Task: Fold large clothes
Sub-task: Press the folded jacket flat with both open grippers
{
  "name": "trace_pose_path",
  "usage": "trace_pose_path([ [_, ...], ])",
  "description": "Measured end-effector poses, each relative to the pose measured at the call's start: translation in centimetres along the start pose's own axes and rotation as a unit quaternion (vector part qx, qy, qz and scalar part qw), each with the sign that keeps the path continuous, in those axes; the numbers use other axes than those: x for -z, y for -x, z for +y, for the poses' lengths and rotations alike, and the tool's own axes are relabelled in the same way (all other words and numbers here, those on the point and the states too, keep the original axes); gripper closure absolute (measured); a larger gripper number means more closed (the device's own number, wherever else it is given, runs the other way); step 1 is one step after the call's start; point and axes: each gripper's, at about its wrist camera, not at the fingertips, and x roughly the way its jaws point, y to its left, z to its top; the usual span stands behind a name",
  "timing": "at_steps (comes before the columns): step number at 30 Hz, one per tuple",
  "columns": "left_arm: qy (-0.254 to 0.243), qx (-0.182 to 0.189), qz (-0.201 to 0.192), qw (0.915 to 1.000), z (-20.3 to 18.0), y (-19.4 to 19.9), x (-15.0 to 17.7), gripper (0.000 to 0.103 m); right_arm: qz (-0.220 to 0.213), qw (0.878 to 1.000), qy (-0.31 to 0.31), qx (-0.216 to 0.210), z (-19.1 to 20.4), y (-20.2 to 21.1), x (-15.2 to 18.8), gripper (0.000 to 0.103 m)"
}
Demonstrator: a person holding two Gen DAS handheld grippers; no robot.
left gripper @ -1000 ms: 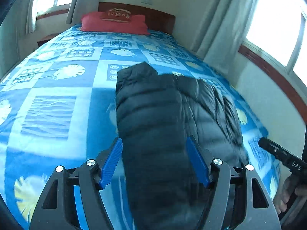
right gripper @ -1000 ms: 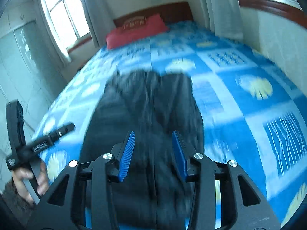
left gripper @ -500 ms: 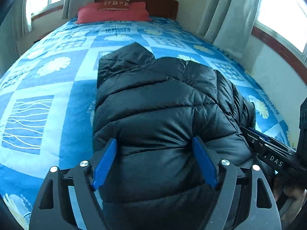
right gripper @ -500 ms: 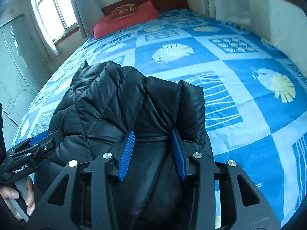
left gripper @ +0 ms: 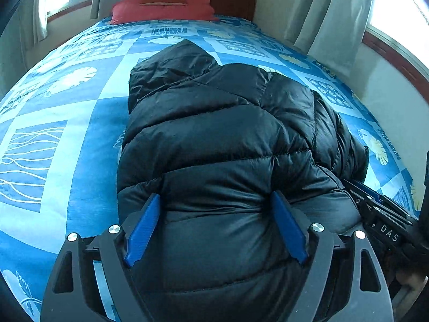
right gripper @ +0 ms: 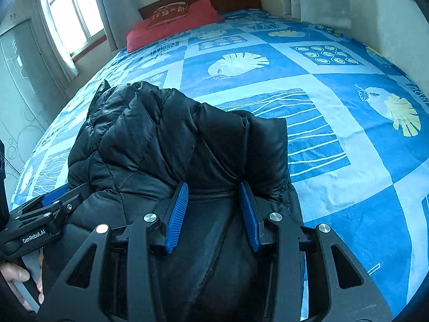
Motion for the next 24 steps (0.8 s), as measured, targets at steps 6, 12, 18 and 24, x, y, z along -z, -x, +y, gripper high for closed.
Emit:
trace_pose_path([
  [6, -0.005, -0.003, 0.0, 1.0, -0.1, -0.4, 0.1, 0.021, -0.004, 1.0, 0.005, 0.01, 0.3, -0.2, 0.2, 0.065],
  [12, -0.008, -0.011, -0.001, 0.9999, -0.4, -0.7, 0.1, 0.021, -0.008, 1.0, 0.015, 0.026, 0.8, -0.1, 0.2, 0.065],
  [18, -0.011, -0.012, -0.004, 0.9999, -0.6, -0.2, -0.1, 0.021, -0.017, 0.999, 0.028, 0.039, 1.4, 0.9, 0.1, 0.064],
  [24, 0.011, 0.012, 0.005, 0.9999, 0.8, 2.2, -0.6, 0.022, -0.031, 0.999, 0.016, 0.039, 1.8, 4.1, 0.0, 0.054],
])
